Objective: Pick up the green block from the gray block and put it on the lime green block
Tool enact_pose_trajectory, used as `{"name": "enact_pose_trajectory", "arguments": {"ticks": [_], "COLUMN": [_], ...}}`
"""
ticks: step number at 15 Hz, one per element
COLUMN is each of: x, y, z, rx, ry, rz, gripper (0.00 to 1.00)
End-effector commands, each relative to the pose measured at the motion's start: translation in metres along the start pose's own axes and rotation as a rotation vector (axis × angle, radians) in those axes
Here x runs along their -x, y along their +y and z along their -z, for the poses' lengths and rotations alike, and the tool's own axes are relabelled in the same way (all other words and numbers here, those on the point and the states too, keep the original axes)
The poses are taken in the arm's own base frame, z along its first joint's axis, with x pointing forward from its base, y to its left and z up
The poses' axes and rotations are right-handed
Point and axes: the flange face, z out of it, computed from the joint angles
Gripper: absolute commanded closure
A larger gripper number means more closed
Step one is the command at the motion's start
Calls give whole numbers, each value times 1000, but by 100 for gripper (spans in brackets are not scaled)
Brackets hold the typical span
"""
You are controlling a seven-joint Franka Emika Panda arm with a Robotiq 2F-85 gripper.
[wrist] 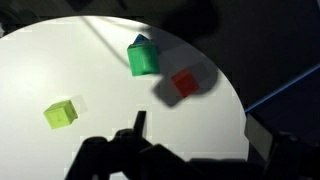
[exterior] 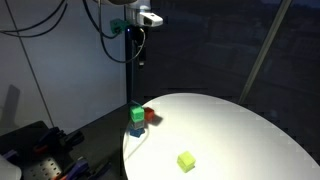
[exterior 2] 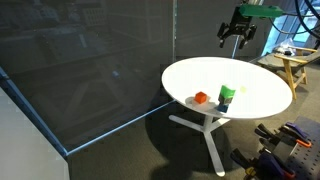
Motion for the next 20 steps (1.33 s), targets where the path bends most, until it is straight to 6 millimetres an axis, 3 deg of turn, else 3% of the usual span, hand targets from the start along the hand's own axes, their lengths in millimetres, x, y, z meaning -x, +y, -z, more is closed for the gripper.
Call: {"name": "enact_pose_trajectory", "arguments": {"ticks": [1,9,20], "x": [-1,-1,1], "y": [0,0,16], "z": [1,2,-31], "rx": [0,-1,33], "ry": [0,2,-66], "rz": [0,-1,21], "gripper": [0,0,0]}}
